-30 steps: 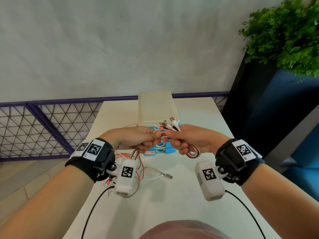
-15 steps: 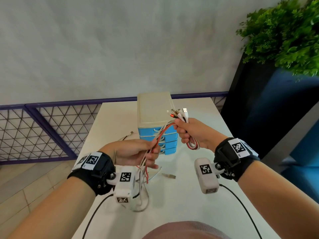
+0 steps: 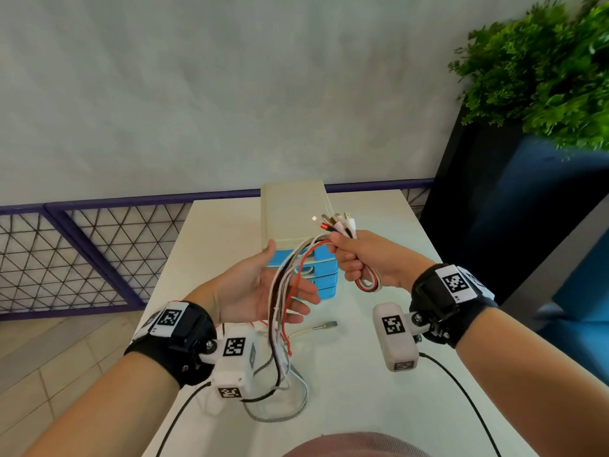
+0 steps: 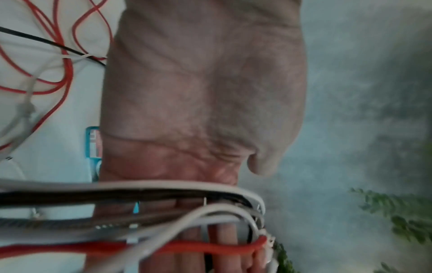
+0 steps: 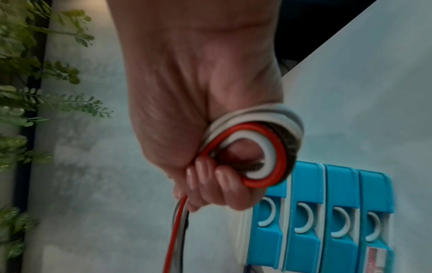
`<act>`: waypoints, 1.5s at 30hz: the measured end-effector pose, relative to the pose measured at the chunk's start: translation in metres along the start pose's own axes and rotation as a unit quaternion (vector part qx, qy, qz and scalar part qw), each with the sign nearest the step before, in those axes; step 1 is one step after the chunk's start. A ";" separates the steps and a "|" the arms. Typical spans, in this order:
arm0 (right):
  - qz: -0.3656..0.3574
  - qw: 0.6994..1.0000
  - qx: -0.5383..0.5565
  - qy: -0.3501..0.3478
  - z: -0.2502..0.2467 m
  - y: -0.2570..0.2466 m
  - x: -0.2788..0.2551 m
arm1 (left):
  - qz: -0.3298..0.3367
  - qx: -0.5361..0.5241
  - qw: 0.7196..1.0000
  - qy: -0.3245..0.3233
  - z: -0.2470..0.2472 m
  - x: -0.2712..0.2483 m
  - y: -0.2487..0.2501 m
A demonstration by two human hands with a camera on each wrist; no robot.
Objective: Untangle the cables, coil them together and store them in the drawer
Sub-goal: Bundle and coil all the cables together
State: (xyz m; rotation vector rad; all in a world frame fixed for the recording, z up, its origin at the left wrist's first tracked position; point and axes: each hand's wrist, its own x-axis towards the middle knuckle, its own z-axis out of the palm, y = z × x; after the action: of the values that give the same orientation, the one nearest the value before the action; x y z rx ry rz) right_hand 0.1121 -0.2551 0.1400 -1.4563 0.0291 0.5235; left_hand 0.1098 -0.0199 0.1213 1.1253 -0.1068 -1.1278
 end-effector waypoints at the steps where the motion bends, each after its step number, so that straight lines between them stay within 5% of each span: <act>1: 0.001 1.000 -0.022 -0.021 0.003 -0.003 -0.002 | 0.001 0.019 1.000 0.004 0.001 0.001 0.002; 6: -0.022 0.989 -0.137 -0.055 0.014 -0.011 -0.006 | 0.042 0.013 0.999 0.018 0.019 0.009 0.008; 15: -0.048 0.997 -0.067 -0.002 0.006 -0.010 -0.002 | 0.083 -0.024 0.991 -0.099 0.021 0.007 -0.009; 21: -0.053 0.996 -0.010 0.075 0.001 0.004 0.007 | 0.059 0.124 0.991 -0.009 0.023 0.002 -0.008; 24: -0.056 0.992 -0.026 0.106 0.000 0.006 0.009 | 0.088 0.185 0.975 0.091 0.030 0.004 -0.011; 27: -0.055 0.986 -0.080 0.134 0.006 0.005 0.009 | 0.135 0.290 0.926 0.199 0.048 0.012 -0.015; 29: -0.046 0.983 -0.096 0.151 0.010 0.005 0.013 | 0.148 0.401 0.867 0.256 0.058 0.017 -0.017; 33: -0.020 0.988 -0.041 0.146 0.014 0.011 0.019 | 0.115 0.672 0.649 0.337 0.071 0.021 -0.011; 35: 0.002 0.991 0.037 0.131 0.014 0.015 0.020 | 0.097 0.727 0.581 0.353 0.077 0.020 -0.008; 40: 0.035 0.982 0.169 0.073 0.010 0.018 0.018 | 0.091 0.783 0.523 0.325 0.090 0.022 -0.004; 45: 0.044 0.982 0.185 0.013 0.011 0.010 0.006 | 0.094 0.807 0.499 0.303 0.092 0.029 -0.007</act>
State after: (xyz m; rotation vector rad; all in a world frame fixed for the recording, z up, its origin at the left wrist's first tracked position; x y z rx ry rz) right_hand 0.1109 -0.2422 0.1297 -1.1013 0.2034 0.5389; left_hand 0.0667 -0.1024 0.1480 3.0196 -0.8416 0.0151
